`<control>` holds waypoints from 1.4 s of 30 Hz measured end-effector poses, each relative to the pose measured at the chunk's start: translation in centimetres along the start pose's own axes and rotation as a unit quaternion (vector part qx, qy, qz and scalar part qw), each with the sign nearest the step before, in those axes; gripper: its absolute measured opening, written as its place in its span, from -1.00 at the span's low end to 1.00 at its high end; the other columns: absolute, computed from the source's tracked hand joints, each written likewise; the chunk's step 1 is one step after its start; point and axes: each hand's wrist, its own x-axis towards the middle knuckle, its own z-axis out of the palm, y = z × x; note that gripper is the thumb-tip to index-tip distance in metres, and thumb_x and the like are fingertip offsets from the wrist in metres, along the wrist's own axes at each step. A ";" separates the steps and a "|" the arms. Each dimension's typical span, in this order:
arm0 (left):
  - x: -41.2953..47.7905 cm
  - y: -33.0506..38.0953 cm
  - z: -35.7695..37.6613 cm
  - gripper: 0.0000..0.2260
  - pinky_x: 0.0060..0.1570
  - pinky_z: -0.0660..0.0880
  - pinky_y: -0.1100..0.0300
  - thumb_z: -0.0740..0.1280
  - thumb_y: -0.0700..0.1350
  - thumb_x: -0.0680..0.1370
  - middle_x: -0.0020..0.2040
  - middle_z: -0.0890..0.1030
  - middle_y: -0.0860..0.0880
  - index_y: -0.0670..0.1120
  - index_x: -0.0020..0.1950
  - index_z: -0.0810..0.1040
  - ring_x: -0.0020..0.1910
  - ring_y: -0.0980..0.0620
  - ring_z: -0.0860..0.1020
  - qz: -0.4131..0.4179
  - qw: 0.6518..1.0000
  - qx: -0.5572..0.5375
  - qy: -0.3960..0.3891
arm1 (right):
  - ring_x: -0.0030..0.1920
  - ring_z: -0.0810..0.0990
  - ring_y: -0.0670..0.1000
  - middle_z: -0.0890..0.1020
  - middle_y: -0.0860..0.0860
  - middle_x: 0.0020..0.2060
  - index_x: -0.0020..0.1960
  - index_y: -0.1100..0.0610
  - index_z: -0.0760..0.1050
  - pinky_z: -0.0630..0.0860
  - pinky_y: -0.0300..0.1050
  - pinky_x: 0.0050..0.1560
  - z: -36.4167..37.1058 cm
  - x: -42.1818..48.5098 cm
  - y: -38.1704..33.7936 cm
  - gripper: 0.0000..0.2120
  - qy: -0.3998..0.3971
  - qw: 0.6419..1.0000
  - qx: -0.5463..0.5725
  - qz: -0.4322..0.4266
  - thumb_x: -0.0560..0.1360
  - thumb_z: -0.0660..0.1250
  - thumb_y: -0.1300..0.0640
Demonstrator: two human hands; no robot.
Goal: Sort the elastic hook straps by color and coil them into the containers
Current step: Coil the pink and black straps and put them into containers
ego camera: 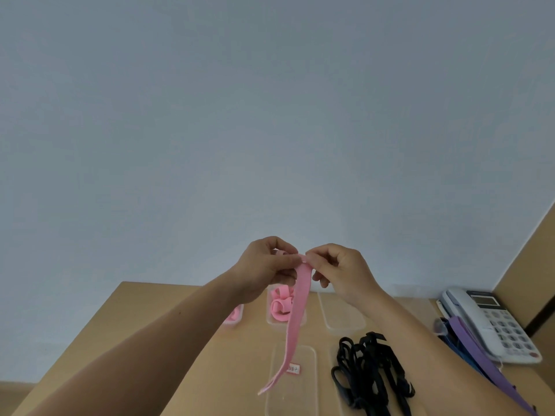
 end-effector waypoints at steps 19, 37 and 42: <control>-0.6 -1.1 -0.8 -0.82 0.03 0.60 -0.09 0.36 -0.08 0.61 -0.06 0.69 -0.28 -0.19 0.02 0.49 -0.12 -0.21 0.66 -0.012 0.993 0.092 -0.069 | -0.46 0.56 -0.06 0.62 -0.04 -0.43 -0.08 0.12 0.59 0.51 -0.23 -0.35 1.2 0.0 -0.3 -0.97 0.000 1.000 0.015 -0.007 0.53 0.42 0.21; -0.7 -0.8 -0.4 -0.83 -0.04 0.64 -0.04 0.49 -0.24 0.48 -0.10 0.68 -0.29 -0.23 0.01 0.56 -0.11 -0.21 0.68 0.025 0.999 0.018 -0.027 | -0.29 0.67 0.04 0.69 0.01 -0.26 -0.01 0.13 0.60 0.55 -0.21 -0.29 0.4 -0.1 0.0 -0.95 -0.016 0.994 0.103 0.026 0.54 0.40 0.18; -0.8 -1.4 0.1 -0.89 0.05 0.61 -0.16 0.45 -0.27 0.52 -0.05 0.66 -0.32 -0.19 0.01 0.59 -0.02 -0.33 0.65 0.064 0.996 0.055 0.004 | -0.32 0.66 -0.02 0.70 0.00 -0.28 -0.04 0.13 0.63 0.53 -0.23 -0.34 0.6 0.0 0.2 -0.92 -0.056 0.996 0.044 0.054 0.55 0.40 0.12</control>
